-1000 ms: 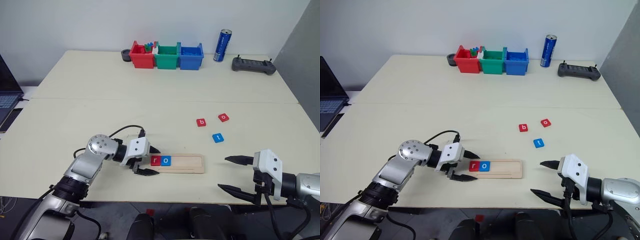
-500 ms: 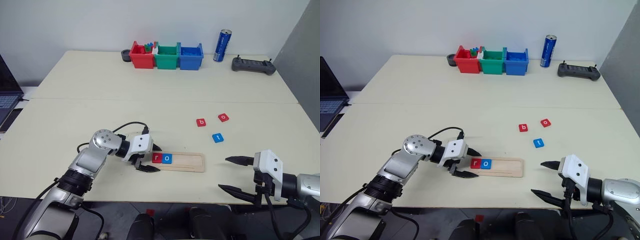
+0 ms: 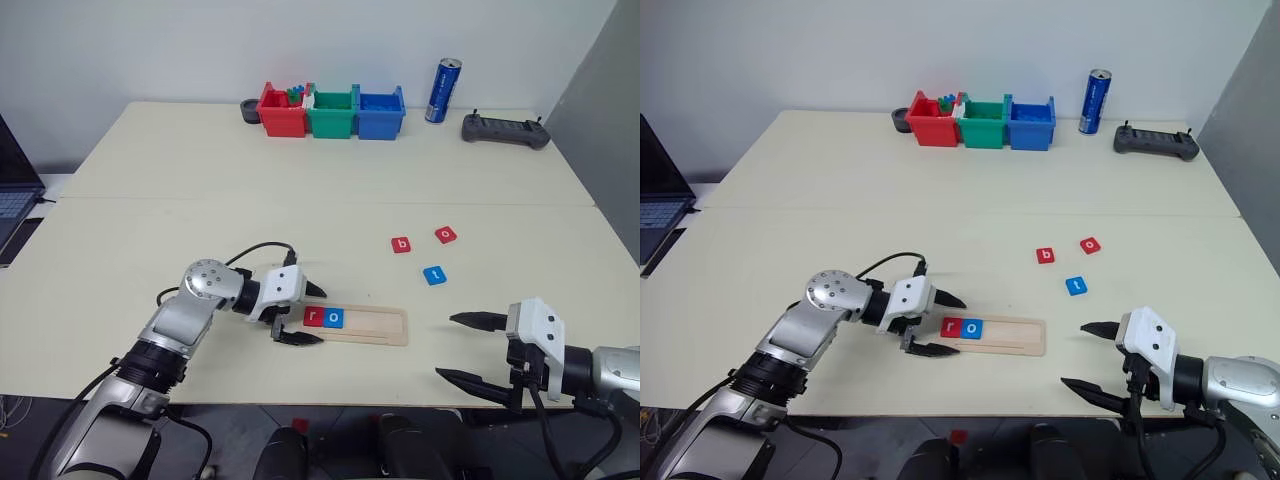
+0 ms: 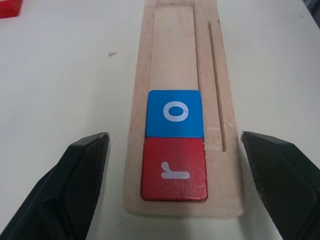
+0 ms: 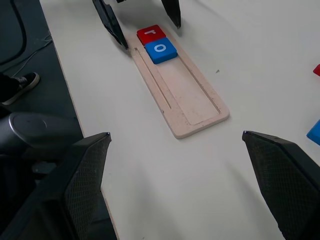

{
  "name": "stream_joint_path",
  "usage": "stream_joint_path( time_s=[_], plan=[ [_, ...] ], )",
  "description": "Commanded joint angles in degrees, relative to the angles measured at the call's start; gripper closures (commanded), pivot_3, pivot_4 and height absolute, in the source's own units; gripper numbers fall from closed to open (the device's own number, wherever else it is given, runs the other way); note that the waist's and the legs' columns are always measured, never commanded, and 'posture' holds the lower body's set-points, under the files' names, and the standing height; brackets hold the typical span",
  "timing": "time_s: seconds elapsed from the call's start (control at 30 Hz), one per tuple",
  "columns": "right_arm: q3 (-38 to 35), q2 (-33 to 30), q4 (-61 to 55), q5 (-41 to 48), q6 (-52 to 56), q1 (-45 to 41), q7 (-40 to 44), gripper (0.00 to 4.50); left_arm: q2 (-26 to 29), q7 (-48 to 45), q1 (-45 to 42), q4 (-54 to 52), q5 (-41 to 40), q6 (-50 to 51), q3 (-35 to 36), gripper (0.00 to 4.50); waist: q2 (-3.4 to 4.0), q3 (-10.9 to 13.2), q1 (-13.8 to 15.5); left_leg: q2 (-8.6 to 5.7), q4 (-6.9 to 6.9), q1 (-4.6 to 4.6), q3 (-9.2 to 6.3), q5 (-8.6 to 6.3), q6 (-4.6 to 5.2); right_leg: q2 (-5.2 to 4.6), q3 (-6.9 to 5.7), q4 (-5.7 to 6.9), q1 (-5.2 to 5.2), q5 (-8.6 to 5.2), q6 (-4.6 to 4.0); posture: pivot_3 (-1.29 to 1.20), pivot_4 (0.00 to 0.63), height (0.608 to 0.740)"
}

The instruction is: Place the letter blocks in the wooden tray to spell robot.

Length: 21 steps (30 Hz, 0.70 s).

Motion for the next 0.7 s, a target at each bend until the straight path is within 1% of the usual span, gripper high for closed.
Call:
stream_joint_path(
  time_s=[0.03, 0.17, 0.3, 0.47, 0.57, 0.7],
  plan=[
    [-2.01, 0.03, -0.28, 1.34, 0.37, -0.97, -0.5, 0.0, 2.08, 1.59, 2.16, -4.49, -3.07, 2.19, 4.72, 0.04, 0.0, 0.0, 0.03, 0.0, 0.0, 0.0, 0.0, 0.0, 0.0, 0.0, 0.0, 0.0, 0.0, 0.0, 0.0, 0.0, 0.15, 0.74],
    [-2.35, 1.64, 1.07, 2.46, 0.48, -3.26, -2.11, 0.0, 2.97, 4.19, 4.74, -6.47, -6.03, 4.22, 9.33, 0.04, -0.01, 0.0, 0.21, 0.0, 0.02, -0.01, 0.0, 0.0, 0.0, -0.01, 0.0, 0.0, 0.0, -0.02, 0.03, 0.0, 0.15, 0.74],
    [-0.44, 5.39, 3.54, 2.29, 1.12, -7.64, -6.34, 0.0, 2.36, 7.15, 6.64, -7.07, -9.62, 6.51, 13.99, 0.04, -0.01, 0.01, 0.17, 0.0, 0.01, -0.01, 0.0, 0.0, 0.0, -0.01, -0.01, 0.0, 0.0, -0.02, 0.04, 0.0, 0.15, 0.74],
    [5.61, 9.75, 8.21, -4.22, 1.48, -14.25, -14.22, 0.0, 2.97, 7.61, 9.07, -8.91, -15.03, 9.84, 18.82, 0.04, -0.01, 0.01, 0.03, 0.01, -0.01, -0.02, 0.01, 0.0, 0.0, -0.01, -0.01, 0.0, -0.03, 0.01, -0.02, 0.0, 0.15, 0.74],
    [9.64, 12.48, 13.31, -10.68, 2.43, -19.8, -21.23, 0.0, 4.94, 4.51, 10.73, -9.9, -17.23, 9.84, 20.45, 0.04, -0.01, 0.01, -0.09, 0.01, -0.01, -0.01, 0.02, 0.0, -0.01, -0.02, 0.01, 0.01, -0.05, 0.02, -0.03, 0.0, 0.15, 0.74],
    [13.33, 15.44, 18.94, -14.49, 2.87, -26.33, -24.03, 0.0, 7.83, 1.27, 12.91, -11.52, -17.5, 7.75, 20.77, 0.04, 0.0, 0.02, -0.34, 0.01, -0.07, -0.01, 0.04, 0.0, -0.01, -0.02, 0.02, 0.01, -0.09, 0.03, -0.06, 0.0, 0.15, 0.74]
  ],
)
